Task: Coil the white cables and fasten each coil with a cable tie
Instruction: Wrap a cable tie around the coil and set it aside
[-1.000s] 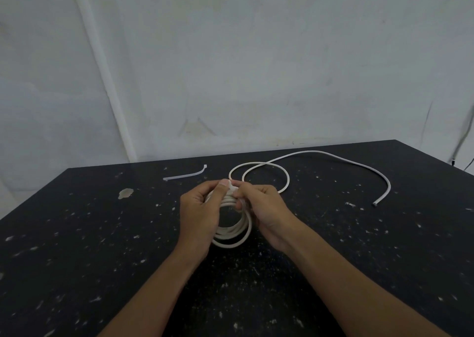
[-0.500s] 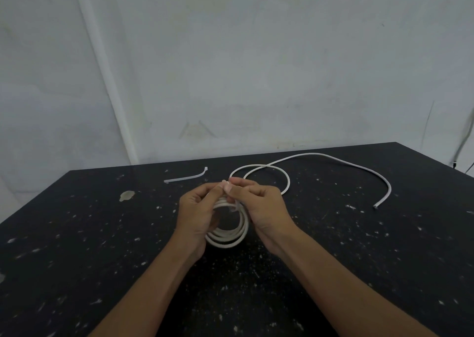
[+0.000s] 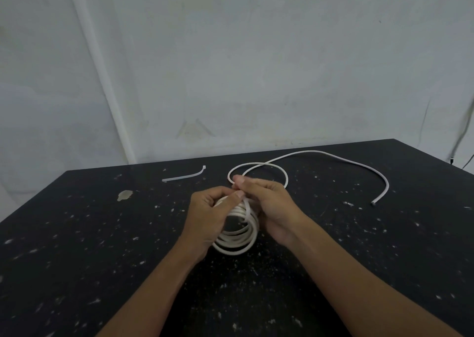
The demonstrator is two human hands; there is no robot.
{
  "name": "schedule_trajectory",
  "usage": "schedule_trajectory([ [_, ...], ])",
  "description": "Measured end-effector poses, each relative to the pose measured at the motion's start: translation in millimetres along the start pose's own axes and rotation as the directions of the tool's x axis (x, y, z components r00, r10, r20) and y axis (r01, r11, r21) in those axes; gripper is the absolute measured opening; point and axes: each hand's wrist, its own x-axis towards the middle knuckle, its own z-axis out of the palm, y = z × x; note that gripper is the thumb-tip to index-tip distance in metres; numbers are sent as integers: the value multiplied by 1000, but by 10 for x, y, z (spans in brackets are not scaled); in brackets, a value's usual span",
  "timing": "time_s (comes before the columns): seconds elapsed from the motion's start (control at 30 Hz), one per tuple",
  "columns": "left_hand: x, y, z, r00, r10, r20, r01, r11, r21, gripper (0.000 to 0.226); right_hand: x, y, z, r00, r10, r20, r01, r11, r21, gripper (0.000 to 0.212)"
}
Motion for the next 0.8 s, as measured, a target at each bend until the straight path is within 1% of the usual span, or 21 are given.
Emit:
schedule_trajectory([
  [0.1,-5,45,-2,993,53,105,-63,993,95,14,65,-49,-60,991,-101,-85,96,994,-58,14],
  [0.17,-30,84,40,988,68,137,-83,990,114,15,92,-59,-62,974,-144,-176,137,989,-55,16],
  [0.23,-30,106,75,988,73,137,-89,989,118,17,81,-53,-24,951,-162,-264,169,986,3,23],
  [0.3,-27,115,82,987,75,140,-94,986,135,17,91,-31,12,922,-187,-338,204,979,15,25],
  [0.37,-51,120,91,991,72,116,-88,987,137,19,96,-13,30,905,-220,-363,222,974,-37,20],
  [0.4,-67,112,100,995,57,87,-68,989,128,20,103,-4,20,904,-243,-351,224,970,-93,20],
  [0.5,-87,82,125,998,-19,-59,24,996,86,22,69,17,-35,909,-358,-213,272,897,-347,27],
  [0.53,-76,89,121,992,-57,-109,64,996,54,22,54,31,-36,909,-381,-169,293,872,-392,30],
  [0.63,-31,131,83,956,-226,-190,206,971,-118,20,66,54,-10,904,-409,-127,325,849,-418,30],
  [0.67,-24,151,75,936,-283,-208,245,951,-189,21,76,67,-14,907,-408,-100,330,840,-431,31],
  [0.7,-17,170,65,914,-332,-232,272,928,-256,21,81,87,-33,909,-415,-43,348,812,-469,30],
  [0.73,-7,177,48,893,-371,-256,288,906,-311,20,77,116,-61,899,-434,55,391,740,-547,29],
  [0.77,4,169,26,877,-394,-273,291,890,-350,20,59,151,-89,872,-454,183,456,617,-641,30],
  [0.8,20,156,10,870,-402,-286,287,883,-370,20,41,199,-107,832,-467,301,520,464,-717,36],
])
